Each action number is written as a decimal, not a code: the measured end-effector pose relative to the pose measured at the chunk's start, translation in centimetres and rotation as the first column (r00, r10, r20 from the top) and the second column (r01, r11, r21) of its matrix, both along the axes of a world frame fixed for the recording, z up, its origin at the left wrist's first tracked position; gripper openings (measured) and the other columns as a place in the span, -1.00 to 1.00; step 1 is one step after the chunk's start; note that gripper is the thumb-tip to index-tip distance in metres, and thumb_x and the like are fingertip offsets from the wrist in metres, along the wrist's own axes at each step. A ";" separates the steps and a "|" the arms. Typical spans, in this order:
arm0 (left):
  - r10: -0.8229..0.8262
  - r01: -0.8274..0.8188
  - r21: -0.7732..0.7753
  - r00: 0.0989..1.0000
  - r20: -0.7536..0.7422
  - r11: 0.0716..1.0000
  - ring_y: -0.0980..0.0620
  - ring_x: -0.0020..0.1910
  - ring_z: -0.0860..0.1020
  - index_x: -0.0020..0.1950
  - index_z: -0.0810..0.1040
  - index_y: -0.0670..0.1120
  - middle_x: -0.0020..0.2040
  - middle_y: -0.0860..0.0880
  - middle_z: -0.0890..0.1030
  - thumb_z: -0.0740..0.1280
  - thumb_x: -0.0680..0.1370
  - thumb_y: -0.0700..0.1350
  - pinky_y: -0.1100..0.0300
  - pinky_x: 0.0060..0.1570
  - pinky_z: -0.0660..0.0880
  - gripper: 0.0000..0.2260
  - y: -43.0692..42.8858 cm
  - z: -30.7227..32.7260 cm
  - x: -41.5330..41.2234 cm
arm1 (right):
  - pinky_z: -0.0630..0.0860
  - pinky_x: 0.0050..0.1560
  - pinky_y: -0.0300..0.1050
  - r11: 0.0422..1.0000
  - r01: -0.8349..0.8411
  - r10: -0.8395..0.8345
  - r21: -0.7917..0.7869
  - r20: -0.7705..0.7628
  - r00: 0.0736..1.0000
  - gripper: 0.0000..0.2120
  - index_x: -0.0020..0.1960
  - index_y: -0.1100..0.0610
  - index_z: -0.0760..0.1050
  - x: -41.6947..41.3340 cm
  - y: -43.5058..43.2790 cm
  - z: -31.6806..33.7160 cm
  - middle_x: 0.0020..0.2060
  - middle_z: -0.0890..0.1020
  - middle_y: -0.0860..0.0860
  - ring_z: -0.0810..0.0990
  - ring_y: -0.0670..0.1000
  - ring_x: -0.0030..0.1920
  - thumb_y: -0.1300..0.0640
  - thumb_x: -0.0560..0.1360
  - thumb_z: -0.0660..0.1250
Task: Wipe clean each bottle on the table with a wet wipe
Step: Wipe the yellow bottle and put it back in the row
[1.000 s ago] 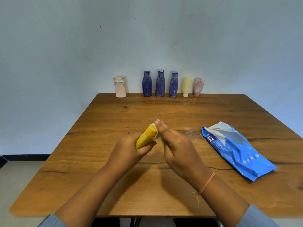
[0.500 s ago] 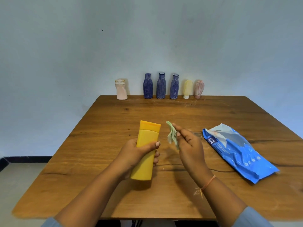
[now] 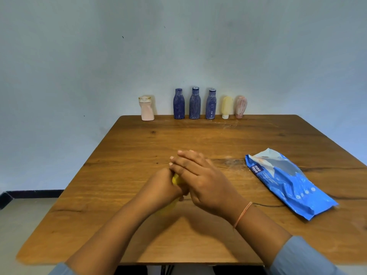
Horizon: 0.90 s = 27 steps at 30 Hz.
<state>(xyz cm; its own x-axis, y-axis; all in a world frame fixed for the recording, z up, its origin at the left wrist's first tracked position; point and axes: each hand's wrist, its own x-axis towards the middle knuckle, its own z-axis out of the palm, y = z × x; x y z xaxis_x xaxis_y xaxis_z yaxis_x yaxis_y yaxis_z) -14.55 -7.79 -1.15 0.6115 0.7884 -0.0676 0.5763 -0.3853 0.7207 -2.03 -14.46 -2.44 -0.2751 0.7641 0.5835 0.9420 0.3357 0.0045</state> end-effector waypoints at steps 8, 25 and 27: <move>-0.027 0.186 0.548 0.958 -0.284 0.816 -0.06 0.01 0.57 0.18 0.48 0.10 0.03 -0.03 0.63 0.29 0.50 0.09 0.08 -0.09 0.46 -0.73 1.5 -1.6 -0.6 | 0.44 -0.12 0.02 0.937 0.037 -0.225 -0.348 -0.520 0.824 -0.80 -0.06 0.18 0.52 0.4 0.7 1.1 -0.17 0.57 0.06 0.49 0.04 -0.15 0.24 0.53 0.11; 0.271 0.014 -0.487 0.818 0.508 0.873 -0.08 -0.29 0.64 0.09 0.34 -0.04 -0.07 -0.15 0.65 0.24 0.51 0.06 0.00 -0.31 0.60 -0.74 4.2 -2.2 0.0 | 0.59 -0.29 -0.21 0.864 -0.067 -0.500 -0.498 -0.866 -0.001 -0.77 0.02 0.19 0.48 1.8 3.4 0.4 -0.09 0.56 0.07 0.57 -0.03 -0.22 0.27 0.62 0.04; 0.364 0.035 -0.590 0.757 0.543 0.806 -0.10 -0.25 0.63 0.14 0.35 -0.04 -0.04 -0.17 0.63 0.21 0.55 0.04 0.01 -0.32 0.61 -0.77 5.4 -2.1 -0.1 | 0.58 -0.35 -0.22 0.861 -0.098 -0.506 -0.498 -0.860 -0.072 -0.77 -0.04 0.18 0.48 2.0 3.9 0.0 -0.12 0.56 0.07 0.56 -0.03 -0.26 0.30 0.61 0.05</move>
<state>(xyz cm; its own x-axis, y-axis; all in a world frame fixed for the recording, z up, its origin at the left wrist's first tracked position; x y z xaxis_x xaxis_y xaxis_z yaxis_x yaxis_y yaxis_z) -14.66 -2.34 -3.29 0.5346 0.8270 -0.1739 -0.0478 0.2351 0.9708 0.00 -10.51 -2.43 0.5241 0.8254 -0.2096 -0.0966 -0.1870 -0.9776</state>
